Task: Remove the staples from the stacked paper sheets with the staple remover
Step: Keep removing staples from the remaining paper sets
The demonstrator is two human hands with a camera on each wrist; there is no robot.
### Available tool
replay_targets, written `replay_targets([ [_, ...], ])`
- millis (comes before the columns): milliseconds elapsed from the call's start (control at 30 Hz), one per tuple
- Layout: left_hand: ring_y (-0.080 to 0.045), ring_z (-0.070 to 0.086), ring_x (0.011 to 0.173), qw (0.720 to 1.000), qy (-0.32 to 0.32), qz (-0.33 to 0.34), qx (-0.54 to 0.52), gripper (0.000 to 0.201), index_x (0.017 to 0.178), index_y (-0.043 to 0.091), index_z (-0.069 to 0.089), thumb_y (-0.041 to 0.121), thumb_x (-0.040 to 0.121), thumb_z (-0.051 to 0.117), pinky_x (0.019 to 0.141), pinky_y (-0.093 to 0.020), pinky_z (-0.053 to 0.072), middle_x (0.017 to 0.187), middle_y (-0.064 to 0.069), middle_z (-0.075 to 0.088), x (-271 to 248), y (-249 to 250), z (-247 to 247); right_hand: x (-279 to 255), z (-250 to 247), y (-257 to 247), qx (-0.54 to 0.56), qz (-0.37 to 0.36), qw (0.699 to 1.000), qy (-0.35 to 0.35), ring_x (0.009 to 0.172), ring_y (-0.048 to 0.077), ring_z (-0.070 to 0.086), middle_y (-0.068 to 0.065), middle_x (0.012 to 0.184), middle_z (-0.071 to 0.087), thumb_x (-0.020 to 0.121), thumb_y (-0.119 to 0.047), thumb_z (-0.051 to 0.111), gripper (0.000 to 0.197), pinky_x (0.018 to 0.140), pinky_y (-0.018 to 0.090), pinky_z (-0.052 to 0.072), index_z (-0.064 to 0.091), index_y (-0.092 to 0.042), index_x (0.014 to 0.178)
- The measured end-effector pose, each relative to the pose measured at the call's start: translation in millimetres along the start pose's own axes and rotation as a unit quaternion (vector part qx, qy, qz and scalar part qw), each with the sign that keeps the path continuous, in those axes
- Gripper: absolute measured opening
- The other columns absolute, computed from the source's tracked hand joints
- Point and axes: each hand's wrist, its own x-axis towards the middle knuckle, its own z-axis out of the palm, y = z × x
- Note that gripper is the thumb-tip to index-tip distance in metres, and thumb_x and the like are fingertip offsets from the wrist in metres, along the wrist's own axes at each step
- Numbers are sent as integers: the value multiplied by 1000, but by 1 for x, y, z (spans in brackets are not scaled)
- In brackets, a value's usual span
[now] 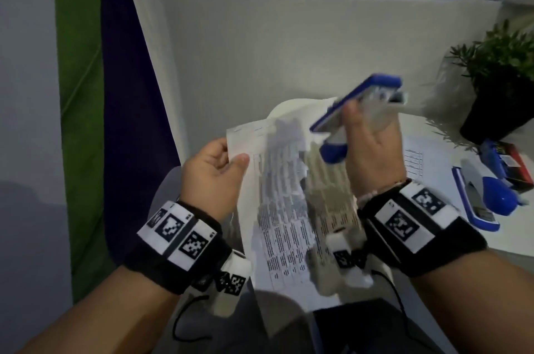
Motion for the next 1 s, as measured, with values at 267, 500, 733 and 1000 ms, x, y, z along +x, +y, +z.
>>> replay_targets([
  [267,-3,67,81,992,-10,89,90,41,87,42,62,2,84,64,78,-27,54,83,22,69,-14,1,-7,12,37,-40,-30,-79,990,-113,87,36,62,27,97,63,75,-52,55,52,70,36,55,56,-6,98],
  [500,-1,68,76,996,13,65,61,33,89,34,63,1,86,61,69,-21,56,80,19,71,-10,3,-17,1,50,-31,-18,-110,993,-36,77,30,65,19,86,66,72,-54,52,43,67,37,56,56,-15,90],
  [733,-29,67,71,989,18,116,88,30,94,39,64,10,86,61,64,-46,57,82,7,70,-18,5,-17,1,66,-18,-106,-111,987,-53,53,-6,46,-27,52,50,73,-60,46,26,56,16,33,45,-35,65],
  [1000,-7,68,84,987,6,127,99,26,107,15,67,18,83,58,76,-38,57,92,10,71,-23,0,-18,3,74,-11,-70,-137,986,-72,51,-6,46,-27,49,48,74,-55,47,23,53,7,31,46,-33,66],
])
